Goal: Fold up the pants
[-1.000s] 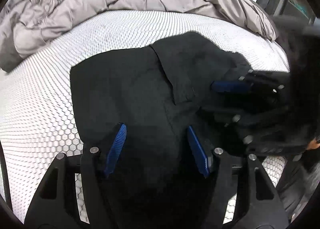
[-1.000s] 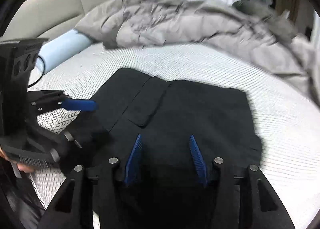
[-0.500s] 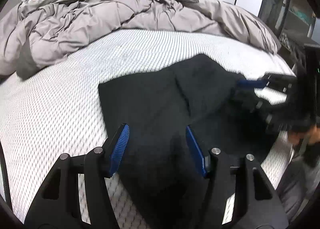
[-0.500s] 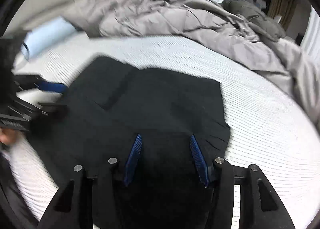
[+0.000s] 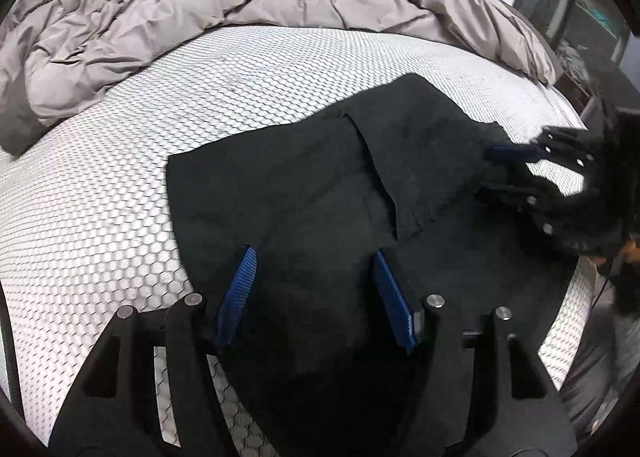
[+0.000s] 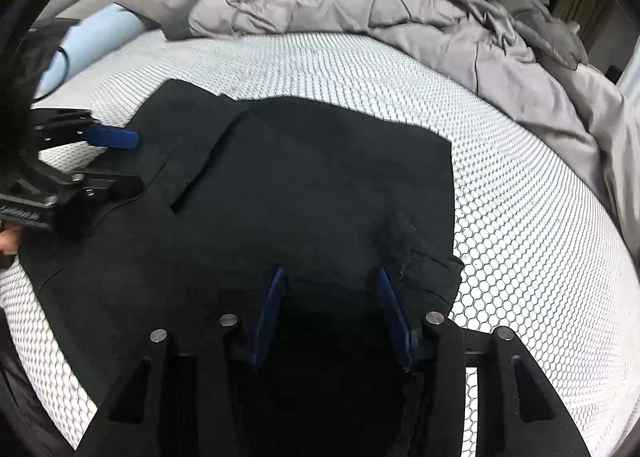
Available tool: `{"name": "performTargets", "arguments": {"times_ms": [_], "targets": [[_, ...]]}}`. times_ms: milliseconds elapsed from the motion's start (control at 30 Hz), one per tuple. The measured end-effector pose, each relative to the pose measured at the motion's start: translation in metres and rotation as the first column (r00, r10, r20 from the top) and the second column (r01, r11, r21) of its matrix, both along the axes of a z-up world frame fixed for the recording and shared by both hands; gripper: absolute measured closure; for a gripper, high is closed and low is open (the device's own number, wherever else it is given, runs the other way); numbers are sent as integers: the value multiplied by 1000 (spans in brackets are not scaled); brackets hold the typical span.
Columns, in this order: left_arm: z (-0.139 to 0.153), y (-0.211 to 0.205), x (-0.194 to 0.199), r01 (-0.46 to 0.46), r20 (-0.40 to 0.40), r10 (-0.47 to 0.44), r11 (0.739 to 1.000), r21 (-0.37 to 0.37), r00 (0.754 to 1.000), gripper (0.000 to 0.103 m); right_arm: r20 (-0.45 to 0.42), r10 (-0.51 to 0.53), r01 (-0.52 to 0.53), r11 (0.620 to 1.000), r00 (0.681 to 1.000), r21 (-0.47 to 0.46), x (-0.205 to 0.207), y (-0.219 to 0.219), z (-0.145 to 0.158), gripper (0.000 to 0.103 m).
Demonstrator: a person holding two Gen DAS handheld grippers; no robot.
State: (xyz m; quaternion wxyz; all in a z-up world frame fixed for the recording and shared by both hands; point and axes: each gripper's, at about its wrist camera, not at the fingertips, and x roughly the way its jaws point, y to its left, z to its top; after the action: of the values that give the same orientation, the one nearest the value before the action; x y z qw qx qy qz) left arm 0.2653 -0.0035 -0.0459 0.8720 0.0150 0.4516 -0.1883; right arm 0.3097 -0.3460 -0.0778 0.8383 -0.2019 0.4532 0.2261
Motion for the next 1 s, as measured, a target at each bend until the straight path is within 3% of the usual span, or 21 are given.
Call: {"name": "performTargets", "arguments": {"times_ms": [67,100,200,300,367,433,500,567,667,800,867,933,1000], "targets": [[15,3,-1,-16,42,16,1000,-14,999,47,12,3,-3,1000,1000,5,-7,3,7,54],[22,3,2,-31,67,33,999,-40,997,47,6,2,-2,998,1000,61,-8,3,15,54],[11,-7,25,-67,1,67,997,-30,998,47,5,-41,39,984,999,174,5,10,26,51],[-6,-12,35,-68,-28,67,998,-11,997,47,-54,-45,54,979,998,198,29,38,10,51],[-4,-9,29,-44,-1,44,999,-5,999,47,-99,-28,38,994,995,105,31,50,-13,51],[-4,3,25,-58,-15,58,998,-39,998,47,-46,-10,10,1000,999,17,25,51,-16,51],[-5,11,21,-62,-31,60,995,-74,998,46,26,-63,66,994,998,-92,22,32,-11,51],[0,12,17,-73,-22,72,995,-65,997,47,-9,-92,92,995,996,-29,20,5,-8,51],[15,14,16,-130,36,133,990,-58,991,47,36,-108,110,993,993,-36,11,-4,0,51],[27,15,36,-174,42,180,977,-125,983,47,63,-154,145,982,986,124,3,-5,26,50],[15,0,52,-163,11,164,984,-79,986,47,70,-162,149,975,984,167,10,3,34,50],[2,-12,67,-162,-3,162,987,5,987,46,20,-131,124,971,991,203,23,20,32,50],[-4,-12,72,-145,-2,145,989,10,989,44,-30,-83,87,981,996,175,33,41,16,50]]}}
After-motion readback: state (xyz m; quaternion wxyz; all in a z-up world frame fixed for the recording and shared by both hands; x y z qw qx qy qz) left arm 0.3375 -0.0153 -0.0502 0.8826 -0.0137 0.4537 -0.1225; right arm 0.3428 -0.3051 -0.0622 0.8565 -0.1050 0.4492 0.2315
